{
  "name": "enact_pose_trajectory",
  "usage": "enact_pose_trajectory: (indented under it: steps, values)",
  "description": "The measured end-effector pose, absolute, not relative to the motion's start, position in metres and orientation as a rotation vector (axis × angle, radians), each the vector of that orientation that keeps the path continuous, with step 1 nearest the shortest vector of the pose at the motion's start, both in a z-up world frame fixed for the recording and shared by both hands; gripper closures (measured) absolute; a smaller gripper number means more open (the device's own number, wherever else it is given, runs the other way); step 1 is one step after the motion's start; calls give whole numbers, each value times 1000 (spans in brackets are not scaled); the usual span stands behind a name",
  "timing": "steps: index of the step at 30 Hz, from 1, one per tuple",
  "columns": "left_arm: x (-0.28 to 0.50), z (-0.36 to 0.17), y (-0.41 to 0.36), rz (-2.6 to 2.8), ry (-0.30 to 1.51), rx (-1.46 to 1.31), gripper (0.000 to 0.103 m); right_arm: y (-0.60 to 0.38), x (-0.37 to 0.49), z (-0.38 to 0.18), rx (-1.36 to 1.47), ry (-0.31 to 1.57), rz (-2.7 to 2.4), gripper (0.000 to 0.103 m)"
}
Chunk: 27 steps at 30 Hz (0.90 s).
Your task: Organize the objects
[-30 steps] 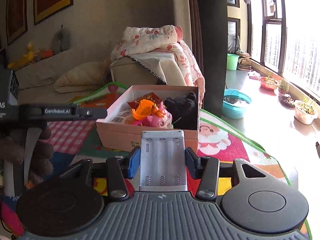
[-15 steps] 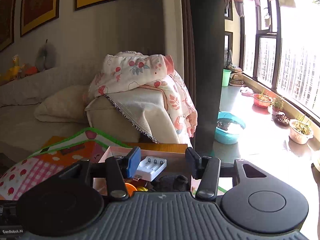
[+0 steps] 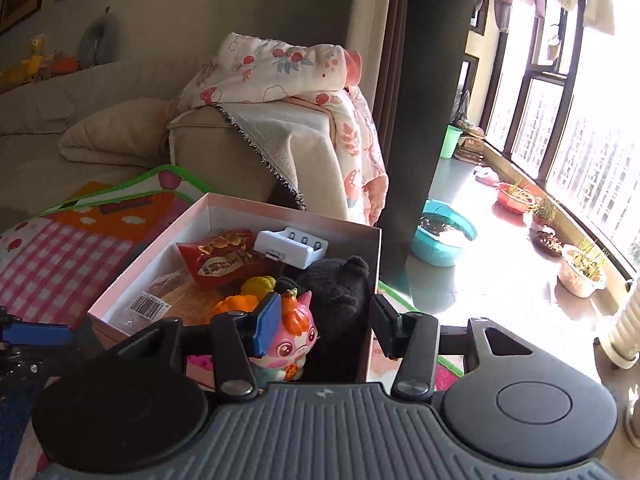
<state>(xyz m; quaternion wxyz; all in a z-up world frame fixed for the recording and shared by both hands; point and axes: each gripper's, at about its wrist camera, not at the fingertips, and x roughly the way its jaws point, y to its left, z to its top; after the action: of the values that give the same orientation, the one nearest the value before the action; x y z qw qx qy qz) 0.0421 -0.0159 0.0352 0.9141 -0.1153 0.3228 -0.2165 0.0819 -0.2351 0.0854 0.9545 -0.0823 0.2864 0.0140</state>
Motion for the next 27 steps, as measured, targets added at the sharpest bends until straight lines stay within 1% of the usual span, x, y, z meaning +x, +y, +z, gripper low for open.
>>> enact_pose_trajectory:
  steps: [5,11,14,18,21,24,25,26,27]
  values:
    - [43,31,-14,-432,681,-247,65,-247,77,84,-179,591,-25,54]
    - [43,33,-12,-434,682,-260,65,-271,55,78,-141,654,-45,53]
    - [44,41,-12,-430,647,-284,65,-279,44,72,-122,651,-48,48]
    - [53,56,-13,-393,588,-284,65,-283,28,77,-93,612,-30,48]
    - [73,56,-18,-349,609,-263,65,-280,15,78,-81,612,69,48]
    - [100,45,-27,-279,687,-222,65,-269,13,68,-115,631,90,49]
    - [107,40,-28,-258,708,-204,64,-267,16,62,-122,643,83,49]
    - [112,35,-28,-245,723,-185,59,-265,20,57,-116,657,81,50]
    - [115,33,-26,-240,724,-179,50,-265,25,52,-101,670,80,50]
